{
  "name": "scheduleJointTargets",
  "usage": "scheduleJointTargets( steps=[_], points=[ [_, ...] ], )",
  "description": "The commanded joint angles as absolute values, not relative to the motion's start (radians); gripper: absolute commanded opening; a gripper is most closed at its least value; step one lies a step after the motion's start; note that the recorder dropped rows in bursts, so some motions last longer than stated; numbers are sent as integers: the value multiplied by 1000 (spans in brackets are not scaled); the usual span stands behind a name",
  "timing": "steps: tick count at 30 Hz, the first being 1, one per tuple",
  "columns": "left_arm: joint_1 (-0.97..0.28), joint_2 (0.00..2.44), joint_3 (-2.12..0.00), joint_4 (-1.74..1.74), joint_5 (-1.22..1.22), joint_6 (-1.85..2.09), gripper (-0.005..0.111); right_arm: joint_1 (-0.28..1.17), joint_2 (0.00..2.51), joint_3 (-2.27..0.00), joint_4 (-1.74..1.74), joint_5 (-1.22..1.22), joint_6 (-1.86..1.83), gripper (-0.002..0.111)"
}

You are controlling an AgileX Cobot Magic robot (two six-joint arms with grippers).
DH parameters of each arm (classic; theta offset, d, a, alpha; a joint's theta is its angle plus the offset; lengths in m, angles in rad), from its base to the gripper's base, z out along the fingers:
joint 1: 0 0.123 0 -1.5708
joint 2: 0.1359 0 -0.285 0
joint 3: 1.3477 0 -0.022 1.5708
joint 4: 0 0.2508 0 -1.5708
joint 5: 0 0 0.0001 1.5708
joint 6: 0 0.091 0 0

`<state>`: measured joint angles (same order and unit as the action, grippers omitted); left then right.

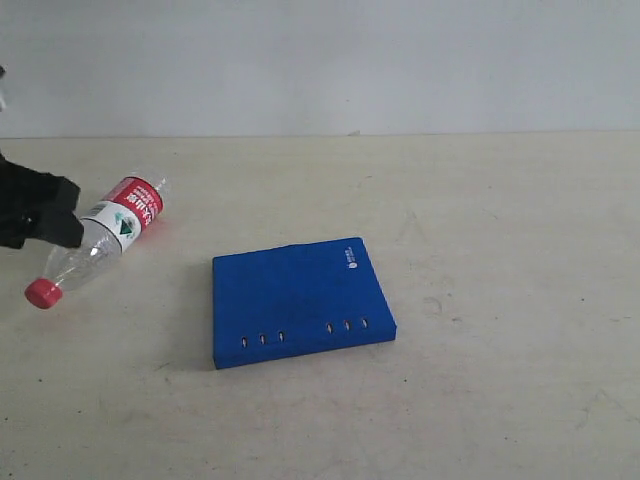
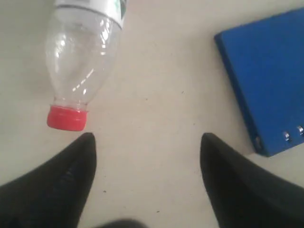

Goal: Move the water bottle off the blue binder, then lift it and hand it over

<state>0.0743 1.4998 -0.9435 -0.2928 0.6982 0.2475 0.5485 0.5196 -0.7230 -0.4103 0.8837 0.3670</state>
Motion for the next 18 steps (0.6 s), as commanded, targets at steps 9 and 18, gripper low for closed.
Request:
scheduleJointTargets(
  steps=[9,18],
  points=[
    [72,1662,-977,-133,666,198,62,544,512,-718,-425,881,364,0],
    [72,1808,-977,-111,457,194,62,544,512,-718,-427,883,364,0]
  ],
)
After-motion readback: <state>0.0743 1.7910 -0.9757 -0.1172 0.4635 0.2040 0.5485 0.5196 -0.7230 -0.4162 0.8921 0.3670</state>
